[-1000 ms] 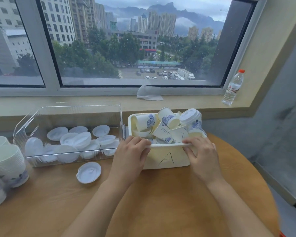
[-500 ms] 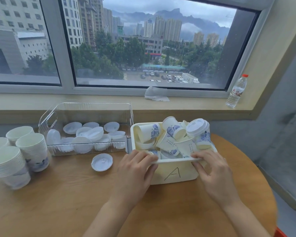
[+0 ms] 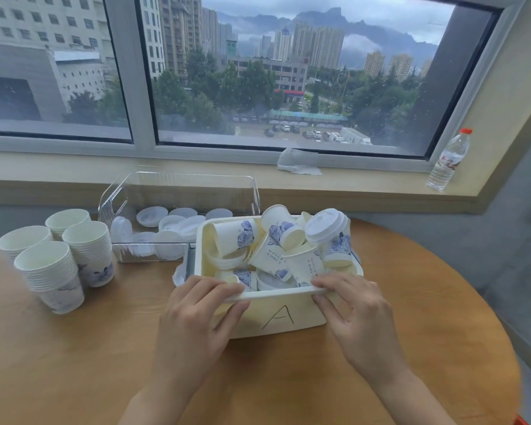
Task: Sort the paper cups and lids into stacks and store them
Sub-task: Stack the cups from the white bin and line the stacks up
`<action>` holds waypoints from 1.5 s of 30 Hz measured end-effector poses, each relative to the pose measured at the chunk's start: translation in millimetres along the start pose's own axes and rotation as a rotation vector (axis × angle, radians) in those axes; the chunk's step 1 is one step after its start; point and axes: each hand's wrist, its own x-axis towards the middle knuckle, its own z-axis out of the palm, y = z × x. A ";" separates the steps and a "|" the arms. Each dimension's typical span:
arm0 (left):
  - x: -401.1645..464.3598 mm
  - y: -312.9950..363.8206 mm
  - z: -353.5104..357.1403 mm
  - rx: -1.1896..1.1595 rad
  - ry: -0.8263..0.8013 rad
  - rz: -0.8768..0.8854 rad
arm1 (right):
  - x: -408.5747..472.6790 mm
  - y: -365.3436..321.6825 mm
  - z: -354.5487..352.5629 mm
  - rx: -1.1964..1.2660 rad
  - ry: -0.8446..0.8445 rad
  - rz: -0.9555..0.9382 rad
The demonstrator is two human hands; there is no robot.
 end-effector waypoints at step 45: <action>79.1 9.1 12.6 0.086 -0.243 -0.100 | 81.3 -29.7 14.9 0.315 -0.277 0.169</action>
